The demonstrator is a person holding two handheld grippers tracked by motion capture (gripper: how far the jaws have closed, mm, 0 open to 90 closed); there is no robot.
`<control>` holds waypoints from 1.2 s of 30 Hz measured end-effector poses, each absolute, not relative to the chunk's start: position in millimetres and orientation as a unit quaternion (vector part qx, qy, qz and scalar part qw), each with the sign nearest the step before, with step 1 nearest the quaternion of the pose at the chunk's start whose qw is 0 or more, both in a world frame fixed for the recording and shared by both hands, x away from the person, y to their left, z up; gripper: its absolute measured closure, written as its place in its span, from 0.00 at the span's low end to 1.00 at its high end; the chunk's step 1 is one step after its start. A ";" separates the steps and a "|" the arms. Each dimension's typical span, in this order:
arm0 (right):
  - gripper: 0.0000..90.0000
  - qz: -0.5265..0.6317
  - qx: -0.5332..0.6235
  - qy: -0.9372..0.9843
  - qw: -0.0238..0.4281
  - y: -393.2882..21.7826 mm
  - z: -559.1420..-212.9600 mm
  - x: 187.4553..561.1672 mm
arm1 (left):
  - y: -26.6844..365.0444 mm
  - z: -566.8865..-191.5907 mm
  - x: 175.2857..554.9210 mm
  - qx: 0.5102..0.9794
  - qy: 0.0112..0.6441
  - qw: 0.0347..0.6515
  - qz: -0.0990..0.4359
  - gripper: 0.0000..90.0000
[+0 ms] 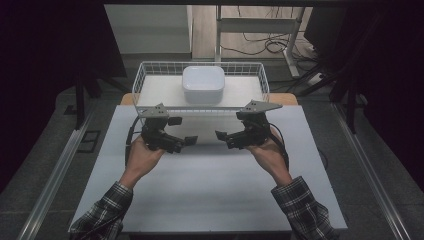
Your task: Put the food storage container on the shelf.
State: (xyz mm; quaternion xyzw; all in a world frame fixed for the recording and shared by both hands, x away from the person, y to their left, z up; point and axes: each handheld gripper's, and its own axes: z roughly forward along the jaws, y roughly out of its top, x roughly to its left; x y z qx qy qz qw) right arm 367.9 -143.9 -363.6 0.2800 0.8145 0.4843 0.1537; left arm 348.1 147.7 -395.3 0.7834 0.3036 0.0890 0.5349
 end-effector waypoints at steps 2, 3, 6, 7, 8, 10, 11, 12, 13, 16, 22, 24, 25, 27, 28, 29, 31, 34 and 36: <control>0.02 0.484 0.281 0.814 0.153 -145.7 -366.8 365.6 | 147.2 -398.7 345.9 0.784 0.304 0.535 0.090 0.04; 0.02 0.485 0.282 0.814 0.152 -146.6 -368.4 364.4 | 147.0 -400.4 344.7 0.783 0.304 0.535 0.089 0.04; 0.02 0.483 0.283 0.815 0.151 -149.5 -373.2 361.3 | 147.2 -404.7 341.4 0.783 0.303 0.536 0.086 0.04; 0.02 0.483 0.282 0.815 0.152 -150.4 -374.5 360.7 | 147.5 -406.2 340.2 0.783 0.303 0.537 0.086 0.04; 0.02 0.483 0.282 0.815 0.152 -151.6 -376.2 359.8 | 147.8 -407.7 338.9 0.782 0.303 0.538 0.084 0.04; 0.02 0.484 0.284 0.814 0.151 -154.0 -379.6 357.6 | 148.5 -411.3 335.9 0.781 0.304 0.539 0.082 0.04; 0.02 0.484 0.285 0.813 0.151 -155.5 -381.9 356.2 | 148.8 -412.9 334.7 0.782 0.304 0.539 0.082 0.04; 0.02 0.484 0.285 0.813 0.150 -156.7 -383.8 354.9 | 149.1 -414.5 333.3 0.781 0.304 0.539 0.081 0.04; 0.02 0.484 0.287 0.813 0.150 -157.9 -385.7 353.7 | 149.2 -415.8 332.2 0.781 0.305 0.539 0.081 0.04; 0.02 0.484 0.288 0.812 0.150 -160.1 -389.2 351.1 | 149.7 -419.0 329.4 0.782 0.306 0.537 0.081 0.04; 0.02 0.489 0.291 0.808 0.150 -166.6 -397.0 344.1 | 152.0 -428.7 318.8 0.783 0.307 0.534 0.088 0.04; 0.02 0.490 0.292 0.807 0.149 -169.0 -400.9 340.2 | 152.9 -432.6 313.7 0.784 0.307 0.533 0.090 0.05; 0.02 0.489 0.292 0.808 0.150 -169.5 -401.9 339.3 | 153.2 -434.4 311.4 0.784 0.307 0.532 0.092 0.05; 0.02 0.486 0.292 0.809 0.153 -170.5 -405.7 336.5 | 153.4 -437.5 307.8 0.784 0.307 0.532 0.092 0.05; 0.02 0.485 0.290 0.810 0.154 -170.9 -407.5 335.6 | 153.6 -438.8 306.7 0.784 0.307 0.532 0.093 0.05; 0.02 0.485 0.291 0.810 0.154 -171.1 -408.9 334.7 | 153.6 -441.1 304.9 0.784 0.307 0.532 0.092 0.05; 0.01 0.480 0.290 0.813 0.155 -171.1 -412.9 333.1 | 153.4 -444.5 302.5 0.784 0.308 0.532 0.092 0.05; 0.01 0.470 0.287 0.820 0.157 -170.1 -415.2 331.8 | 153.2 -448.7 299.8 0.783 0.310 0.532 0.093 0.05; 0.01 0.466 0.285 0.822 0.161 -169.8 -417.9 329.2 | 152.9 -456.6 296.4 0.782 0.312 0.532 0.092 0.05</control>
